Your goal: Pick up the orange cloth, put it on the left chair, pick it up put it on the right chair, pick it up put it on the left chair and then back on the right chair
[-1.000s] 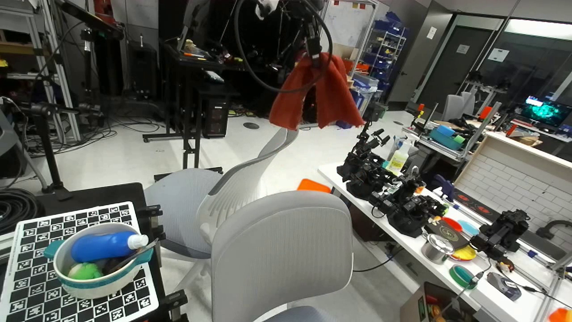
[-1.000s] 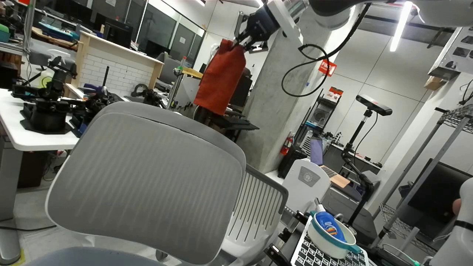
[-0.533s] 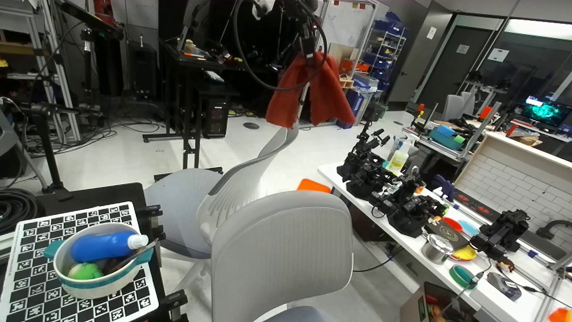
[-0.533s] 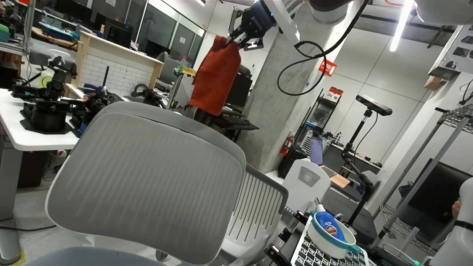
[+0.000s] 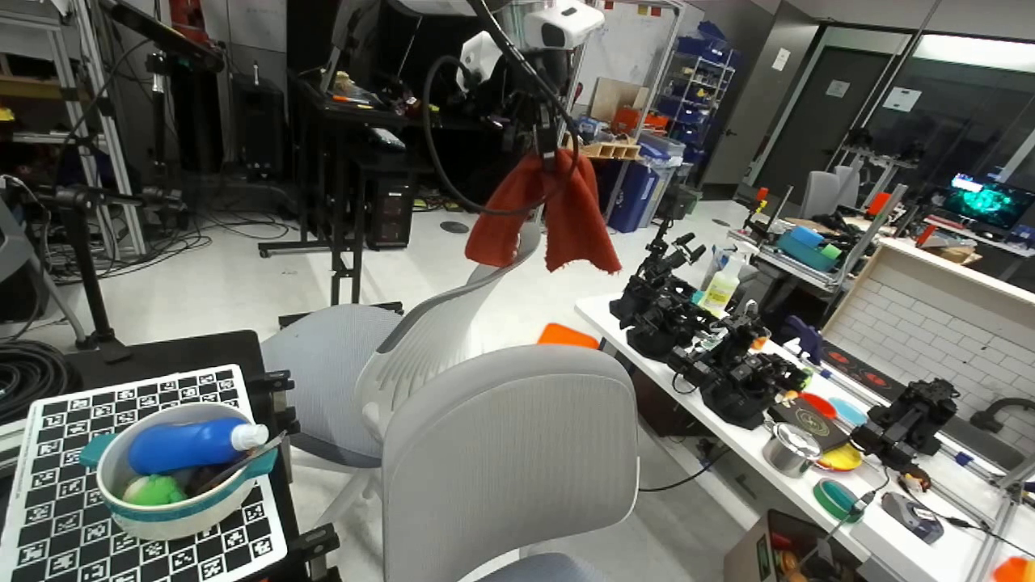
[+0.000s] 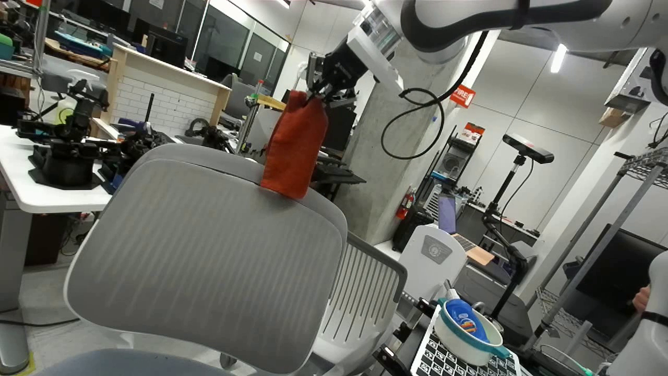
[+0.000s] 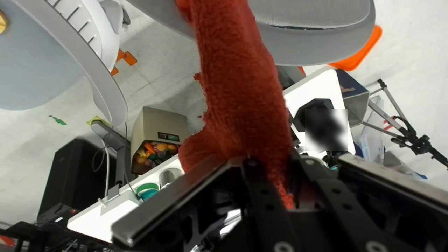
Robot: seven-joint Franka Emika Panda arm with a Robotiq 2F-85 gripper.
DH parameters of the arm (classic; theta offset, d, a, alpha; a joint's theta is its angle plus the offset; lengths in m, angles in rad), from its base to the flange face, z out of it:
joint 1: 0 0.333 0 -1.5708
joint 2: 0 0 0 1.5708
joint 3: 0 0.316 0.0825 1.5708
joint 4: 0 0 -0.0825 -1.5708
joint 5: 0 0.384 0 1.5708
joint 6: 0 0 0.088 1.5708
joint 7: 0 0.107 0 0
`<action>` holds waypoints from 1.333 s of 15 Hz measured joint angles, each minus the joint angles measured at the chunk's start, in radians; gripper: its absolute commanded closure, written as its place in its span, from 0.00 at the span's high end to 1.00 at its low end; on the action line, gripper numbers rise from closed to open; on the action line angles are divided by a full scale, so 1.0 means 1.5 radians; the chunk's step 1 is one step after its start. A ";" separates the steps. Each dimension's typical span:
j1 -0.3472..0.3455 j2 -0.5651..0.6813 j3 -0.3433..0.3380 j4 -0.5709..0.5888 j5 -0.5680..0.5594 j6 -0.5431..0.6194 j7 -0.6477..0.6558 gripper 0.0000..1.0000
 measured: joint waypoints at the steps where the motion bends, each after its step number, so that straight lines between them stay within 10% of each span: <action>1: 0.000 0.007 0.000 -0.001 0.000 0.000 0.000 0.04; 3: 0.000 0.018 -0.002 -0.002 0.001 0.000 0.000 0.04; 4: 0.000 0.023 -0.003 -0.003 0.001 0.000 0.000 0.41; 13: -0.002 0.040 -0.023 -0.002 0.002 0.001 0.000 0.99; 20: -0.004 0.039 -0.029 0.004 0.002 0.001 -0.001 1.00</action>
